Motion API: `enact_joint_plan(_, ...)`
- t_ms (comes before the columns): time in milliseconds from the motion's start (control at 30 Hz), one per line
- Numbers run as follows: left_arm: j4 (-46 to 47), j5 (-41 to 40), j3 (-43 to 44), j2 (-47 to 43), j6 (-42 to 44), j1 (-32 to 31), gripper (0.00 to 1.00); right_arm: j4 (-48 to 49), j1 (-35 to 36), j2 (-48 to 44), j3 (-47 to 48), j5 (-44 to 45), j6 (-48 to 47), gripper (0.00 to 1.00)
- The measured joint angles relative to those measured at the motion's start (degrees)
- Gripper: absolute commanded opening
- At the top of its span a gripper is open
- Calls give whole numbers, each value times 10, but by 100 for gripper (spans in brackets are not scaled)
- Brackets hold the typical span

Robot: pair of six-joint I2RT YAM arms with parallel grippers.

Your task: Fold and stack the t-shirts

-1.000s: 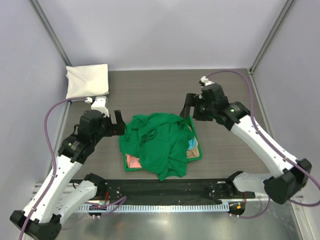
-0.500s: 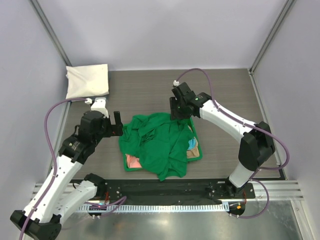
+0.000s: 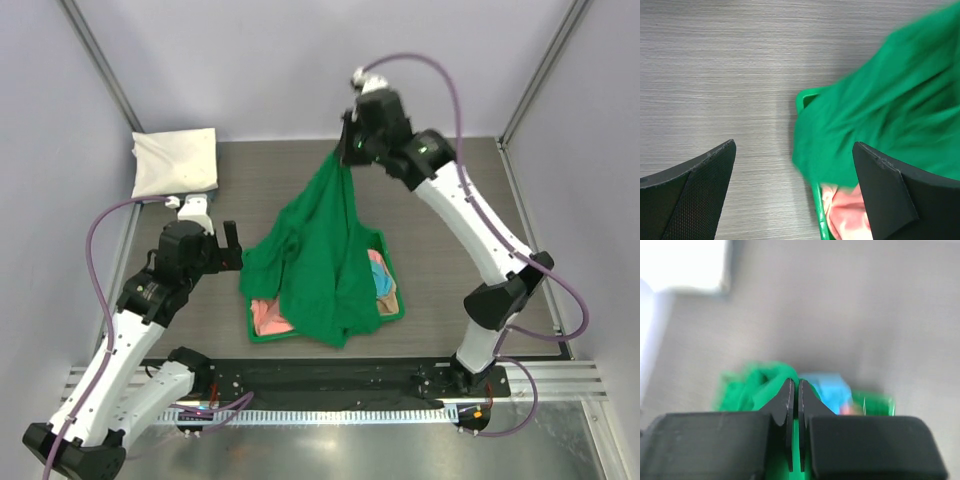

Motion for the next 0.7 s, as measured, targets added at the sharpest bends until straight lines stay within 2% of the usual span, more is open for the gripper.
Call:
enact_joint_plan(133, 0, -4, 0, 2, 0, 1, 100, 15, -10, 40, 283, 53, -54, 1)
enact_joint_plan(200, 0, -5, 0, 4, 0, 1, 100, 86, -18, 11, 315, 98, -89, 1)
enact_joint_plan(267, 0, -6, 0, 7, 0, 2, 100, 154, -31, -46, 270, 134, -118, 1)
enact_joint_plan(367, -2, -7, 0, 8, 0, 3, 100, 205, -73, -100, 199, 163, -131, 1)
enact_joint_plan(500, -4, -9, 0, 8, 0, 3, 100, 272, -123, -145, 28, 178, -116, 3)
enact_joint_plan(567, -4, -10, 0, 9, 0, 4, 100, 282, -126, -156, -103, 156, -86, 24)
enact_joint_plan(600, -4, -10, 0, 10, 0, 4, 100, 297, -125, -158, -175, 141, -67, 57)
enact_joint_plan(633, -4, -10, 0, 12, 0, 4, 100, 292, -124, -153, -237, 129, -50, 71)
enact_joint_plan(700, -4, -10, 0, 15, 0, 4, 100, 288, -123, -142, -387, 107, -17, 87)
